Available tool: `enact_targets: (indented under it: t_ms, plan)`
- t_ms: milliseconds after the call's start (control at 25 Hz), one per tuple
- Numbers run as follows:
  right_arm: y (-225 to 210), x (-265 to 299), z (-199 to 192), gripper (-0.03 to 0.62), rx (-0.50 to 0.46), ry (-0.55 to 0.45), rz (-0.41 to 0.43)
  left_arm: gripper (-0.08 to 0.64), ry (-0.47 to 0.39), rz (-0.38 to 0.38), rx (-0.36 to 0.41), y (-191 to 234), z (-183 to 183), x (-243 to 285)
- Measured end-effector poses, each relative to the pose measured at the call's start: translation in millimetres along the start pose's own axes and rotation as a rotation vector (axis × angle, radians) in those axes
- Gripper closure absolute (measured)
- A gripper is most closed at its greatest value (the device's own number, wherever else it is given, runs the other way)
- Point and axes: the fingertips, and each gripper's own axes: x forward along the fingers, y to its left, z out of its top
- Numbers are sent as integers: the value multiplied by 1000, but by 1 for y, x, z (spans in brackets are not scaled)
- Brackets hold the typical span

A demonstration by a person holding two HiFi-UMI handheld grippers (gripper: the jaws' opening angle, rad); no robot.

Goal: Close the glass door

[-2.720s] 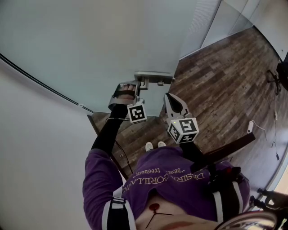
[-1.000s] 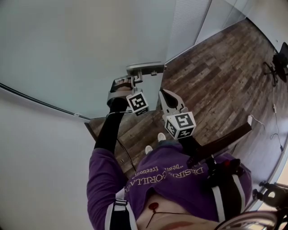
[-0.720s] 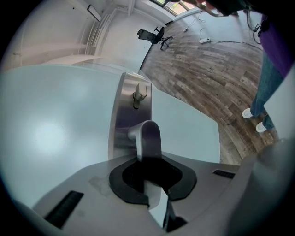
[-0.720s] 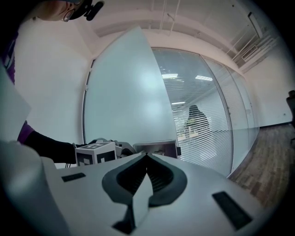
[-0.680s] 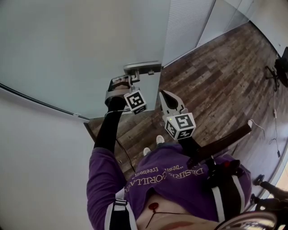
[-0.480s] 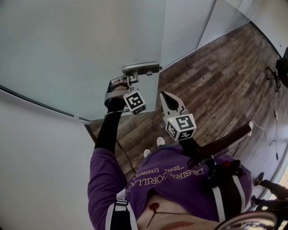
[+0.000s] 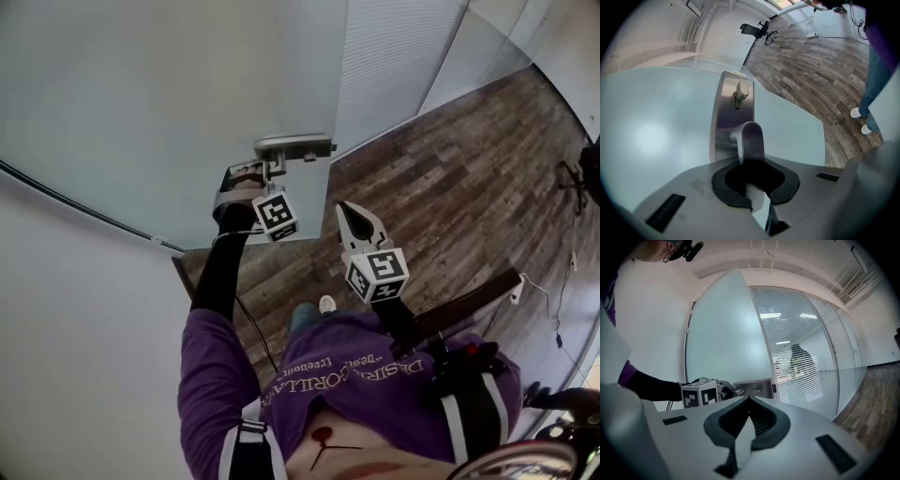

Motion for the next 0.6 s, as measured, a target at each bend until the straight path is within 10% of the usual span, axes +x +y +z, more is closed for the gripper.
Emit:
enact_targets:
  t_ms: [600]
  plan:
    - [3, 31, 10, 603, 16, -6, -21, 548, 32, -9, 16, 10, -2, 22]
